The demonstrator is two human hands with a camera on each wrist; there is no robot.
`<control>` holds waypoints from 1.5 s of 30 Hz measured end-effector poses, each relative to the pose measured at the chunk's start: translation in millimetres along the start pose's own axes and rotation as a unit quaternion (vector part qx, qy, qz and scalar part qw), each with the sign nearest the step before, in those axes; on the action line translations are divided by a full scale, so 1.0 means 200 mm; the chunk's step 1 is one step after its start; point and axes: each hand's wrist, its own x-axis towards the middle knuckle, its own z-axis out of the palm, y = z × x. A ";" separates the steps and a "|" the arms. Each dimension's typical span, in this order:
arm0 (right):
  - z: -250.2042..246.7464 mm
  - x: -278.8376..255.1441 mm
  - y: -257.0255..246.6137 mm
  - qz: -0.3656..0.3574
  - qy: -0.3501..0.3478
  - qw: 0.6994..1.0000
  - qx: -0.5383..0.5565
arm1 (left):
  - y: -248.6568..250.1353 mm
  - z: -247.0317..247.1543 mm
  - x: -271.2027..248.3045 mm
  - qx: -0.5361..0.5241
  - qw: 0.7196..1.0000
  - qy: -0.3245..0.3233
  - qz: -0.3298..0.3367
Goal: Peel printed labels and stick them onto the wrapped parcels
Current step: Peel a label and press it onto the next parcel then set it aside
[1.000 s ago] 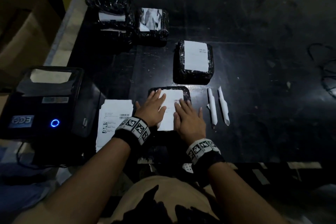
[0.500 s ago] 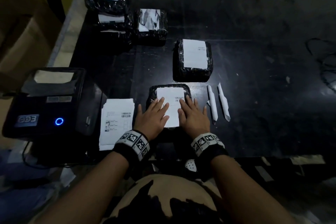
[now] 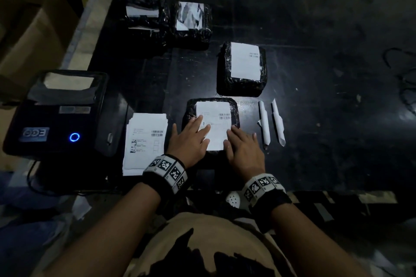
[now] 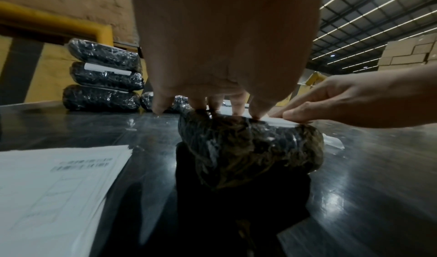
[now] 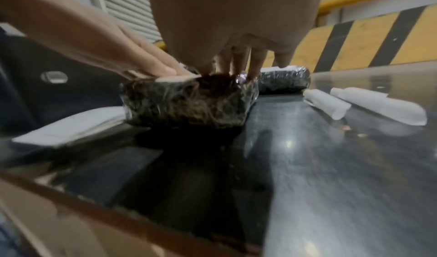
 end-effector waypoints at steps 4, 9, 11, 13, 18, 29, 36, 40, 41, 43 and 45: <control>0.00 -0.04 -0.06 -0.016 0.036 0.998 0.047 | 0.01 0.04 -0.01 -0.029 0.999 0.030 0.024; 0.01 -0.06 0.02 0.032 -0.003 0.998 0.049 | -0.02 0.11 -0.06 -0.080 0.990 0.105 0.039; 0.00 -0.06 0.06 0.060 -0.026 0.996 0.065 | -0.03 0.12 -0.07 -0.087 0.990 0.113 0.023; 0.00 -0.06 0.06 0.072 -0.031 0.993 0.093 | -0.03 0.12 -0.07 -0.094 0.989 0.118 0.007; 0.01 -0.05 0.05 0.098 -0.026 0.983 0.152 | -0.01 0.12 -0.07 -0.130 0.984 0.119 -0.019; -0.06 -0.03 0.16 0.118 -0.066 0.964 0.231 | -0.10 0.05 -0.12 -0.270 0.959 0.067 -0.060; -0.04 0.02 0.18 0.207 -0.008 0.919 0.336 | -0.15 0.01 -0.12 -0.452 0.879 0.045 -0.147; 0.01 0.12 0.12 0.211 -0.100 0.910 0.342 | -0.13 0.01 -0.08 -0.465 0.870 0.059 -0.153; 0.02 0.13 0.10 0.209 -0.110 0.902 0.362 | -0.14 0.01 -0.08 -0.467 0.868 0.056 -0.157; 0.03 0.16 0.07 0.211 -0.111 0.885 0.399 | -0.15 0.02 -0.07 -0.466 0.868 0.050 -0.164; 0.03 0.16 0.06 0.213 -0.105 0.876 0.420 | -0.17 0.02 -0.07 -0.466 0.870 0.044 -0.158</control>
